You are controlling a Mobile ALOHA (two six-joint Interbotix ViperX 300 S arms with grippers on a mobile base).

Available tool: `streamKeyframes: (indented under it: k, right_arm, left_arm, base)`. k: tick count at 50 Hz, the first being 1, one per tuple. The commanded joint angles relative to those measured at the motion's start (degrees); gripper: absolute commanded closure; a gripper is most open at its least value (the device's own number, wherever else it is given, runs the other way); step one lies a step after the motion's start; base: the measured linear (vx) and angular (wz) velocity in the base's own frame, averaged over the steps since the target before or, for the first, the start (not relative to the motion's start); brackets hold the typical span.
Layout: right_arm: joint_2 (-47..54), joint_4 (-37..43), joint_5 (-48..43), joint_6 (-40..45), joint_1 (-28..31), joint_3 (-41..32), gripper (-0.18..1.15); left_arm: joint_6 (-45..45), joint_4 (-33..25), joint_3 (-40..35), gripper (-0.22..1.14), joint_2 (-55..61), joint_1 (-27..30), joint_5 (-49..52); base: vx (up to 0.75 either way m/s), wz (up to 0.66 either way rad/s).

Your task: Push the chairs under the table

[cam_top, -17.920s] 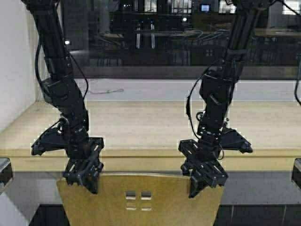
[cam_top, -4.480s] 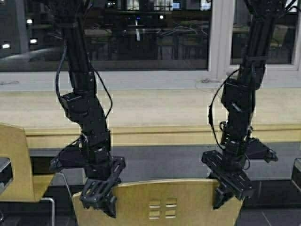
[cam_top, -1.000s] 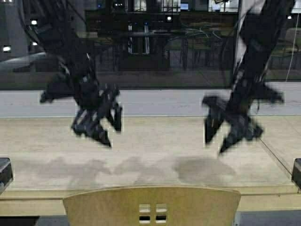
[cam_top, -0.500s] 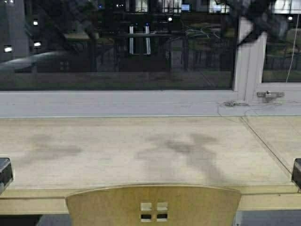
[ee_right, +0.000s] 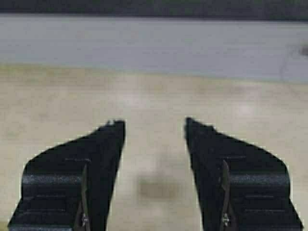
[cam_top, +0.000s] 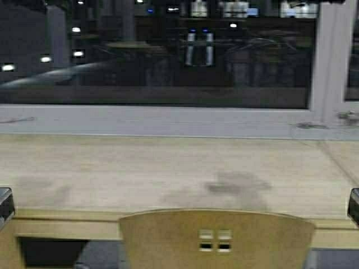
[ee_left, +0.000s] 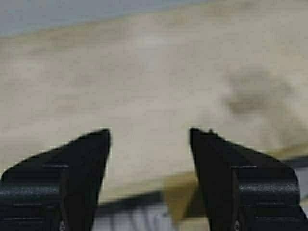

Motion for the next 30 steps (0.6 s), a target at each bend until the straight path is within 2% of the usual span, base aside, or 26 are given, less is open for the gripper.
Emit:
streamKeyframes:
  k: [1, 30]
  right_arm:
    - [2.1, -0.1, -0.8, 1.1, 0.3, -1.8, 0.18]
    - [3.2, -0.1, 2.8, 1.2, 0.3, -2.1, 0.18]
  left_arm:
    - [-0.2, 0.2, -0.4, 0.05, 0.9, 0.2, -1.0]
    - [-1.4, -1.0, -0.4, 0.05, 3.1, 0.2, -4.0]
  base:
    - [-0.1, 0.39]
    - [-0.18, 0.48]
